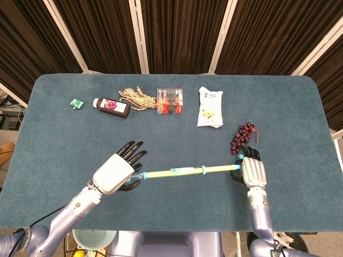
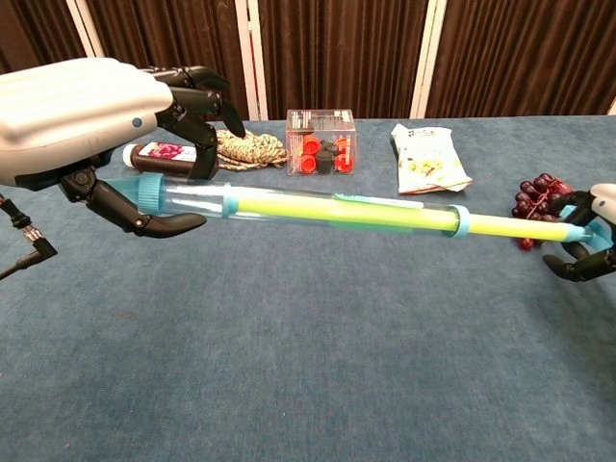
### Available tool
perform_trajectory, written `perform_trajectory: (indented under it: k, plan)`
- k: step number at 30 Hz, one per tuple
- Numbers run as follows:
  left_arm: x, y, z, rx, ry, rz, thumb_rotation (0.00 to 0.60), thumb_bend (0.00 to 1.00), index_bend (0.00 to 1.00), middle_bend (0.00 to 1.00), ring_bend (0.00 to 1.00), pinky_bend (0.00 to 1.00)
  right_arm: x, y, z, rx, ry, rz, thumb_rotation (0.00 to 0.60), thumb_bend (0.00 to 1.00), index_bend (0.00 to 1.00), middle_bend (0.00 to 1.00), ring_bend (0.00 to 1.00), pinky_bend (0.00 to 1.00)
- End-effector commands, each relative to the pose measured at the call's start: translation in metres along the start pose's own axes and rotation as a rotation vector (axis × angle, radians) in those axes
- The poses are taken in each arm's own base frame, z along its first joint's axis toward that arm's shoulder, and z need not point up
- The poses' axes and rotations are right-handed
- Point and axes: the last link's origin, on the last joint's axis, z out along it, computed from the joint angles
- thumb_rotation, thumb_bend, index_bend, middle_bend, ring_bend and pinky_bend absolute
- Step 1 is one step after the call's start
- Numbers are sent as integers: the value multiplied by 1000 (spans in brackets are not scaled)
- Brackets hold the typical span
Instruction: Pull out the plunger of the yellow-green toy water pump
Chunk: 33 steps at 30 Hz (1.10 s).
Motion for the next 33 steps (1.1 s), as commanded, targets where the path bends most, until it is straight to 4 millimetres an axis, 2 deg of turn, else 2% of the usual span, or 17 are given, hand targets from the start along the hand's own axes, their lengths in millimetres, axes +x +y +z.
perform_trajectory:
  k: [1, 11, 24, 33]
  plan:
    - [1, 0, -1, -3, 1, 0, 600, 416, 617, 176, 0, 123, 3, 4, 2, -10, 5, -3, 600, 454, 852, 156, 68, 29]
    - [4, -2, -10, 6, 9, -7, 600, 417, 617, 177, 0, 123, 22, 17, 9, -35, 53, -15, 600, 461, 871, 174, 82, 29]
    - [0, -23, -37, 66, -17, -5, 600, 416, 617, 177, 0, 122, 59, 51, 14, -112, 144, -33, 600, 460, 881, 178, 83, 29]
    - [-5, -34, -48, 95, -35, -1, 600, 417, 617, 176, 0, 122, 78, 72, 14, -156, 178, -37, 600, 459, 882, 179, 83, 29]
